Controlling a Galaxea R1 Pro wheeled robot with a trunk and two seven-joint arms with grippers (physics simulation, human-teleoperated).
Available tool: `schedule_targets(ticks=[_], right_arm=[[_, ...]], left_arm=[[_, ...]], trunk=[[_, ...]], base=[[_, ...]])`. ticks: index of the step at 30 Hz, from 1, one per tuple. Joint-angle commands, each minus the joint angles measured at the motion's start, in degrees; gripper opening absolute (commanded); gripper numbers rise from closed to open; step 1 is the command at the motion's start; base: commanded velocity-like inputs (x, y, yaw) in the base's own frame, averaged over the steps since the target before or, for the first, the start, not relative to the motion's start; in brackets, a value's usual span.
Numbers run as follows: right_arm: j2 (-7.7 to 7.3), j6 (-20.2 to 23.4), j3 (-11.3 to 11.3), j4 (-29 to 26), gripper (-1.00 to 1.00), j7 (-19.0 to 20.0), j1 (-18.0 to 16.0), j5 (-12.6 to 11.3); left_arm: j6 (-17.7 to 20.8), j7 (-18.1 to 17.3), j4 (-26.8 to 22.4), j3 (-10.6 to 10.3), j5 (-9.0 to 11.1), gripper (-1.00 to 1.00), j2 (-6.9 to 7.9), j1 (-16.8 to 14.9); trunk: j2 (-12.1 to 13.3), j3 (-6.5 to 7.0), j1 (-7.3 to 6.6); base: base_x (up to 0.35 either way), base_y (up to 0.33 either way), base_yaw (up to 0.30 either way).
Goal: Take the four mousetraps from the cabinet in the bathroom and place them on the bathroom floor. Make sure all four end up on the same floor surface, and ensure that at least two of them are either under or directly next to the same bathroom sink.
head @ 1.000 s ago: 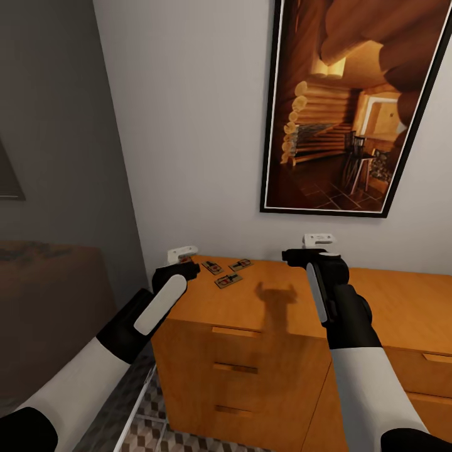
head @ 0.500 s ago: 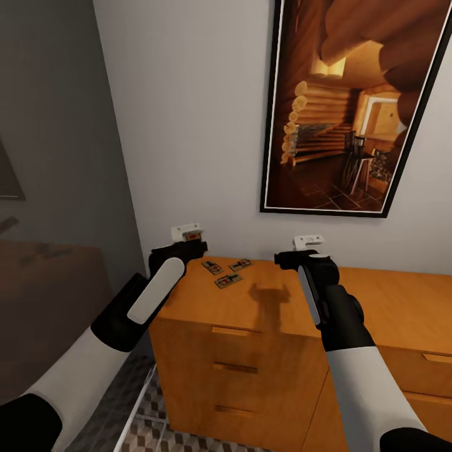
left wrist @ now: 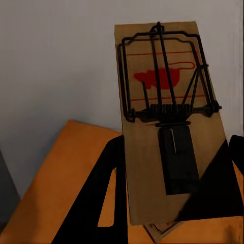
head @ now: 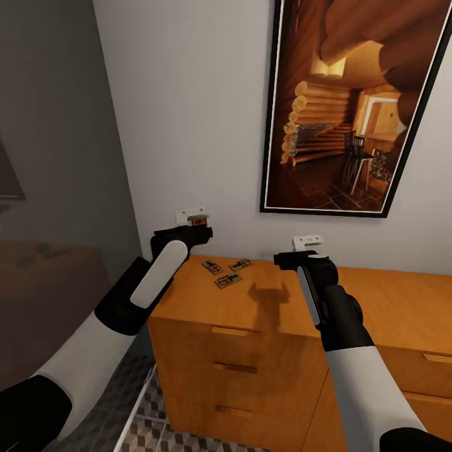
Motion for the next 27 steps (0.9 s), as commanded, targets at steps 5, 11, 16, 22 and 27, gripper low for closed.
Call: schedule_targets(ticks=[5,11,16,22,27], right_arm=[[0.04,0.3,0.1,-0.1,1.00,0.1,0.0,0.6],[0.09,0.2,0.1,0.0,1.00,0.1,0.0,0.6],[0.09,0.1,0.5,0.1,1.00,0.1,0.0,0.5],[0.09,0.1,0.6,0.0,1.00,0.1,0.0,0.6],[0.14,0.5,0.8,-0.5,1.00,-0.4,0.0,1.0]], left_arm=[[0.4,0.7,-0.1,0.0,0.4,-1.00,-1.46,-1.9],[0.5,0.6,-0.3,0.0,0.6,-1.00,-1.95,-2.2],[0.5,0.6,-0.3,0.0,0.6,-1.00,-2.54,-2.2],[0.5,0.6,-0.3,-0.1,0.8,-1.00,-2.61,-2.0],[0.5,0.9,-0.3,-0.1,0.8,-1.00,-2.04,-1.9]], trunk=[[0.0,-0.07,0.00],[0.0,-0.07,0.00],[0.0,-0.07,0.00],[0.0,-0.07,0.00],[0.0,-0.07,0.00]], base=[[0.000,0.000,0.000],[0.000,0.000,0.000],[0.000,0.000,0.000],[0.000,0.000,0.000],[0.000,0.000,0.000]])
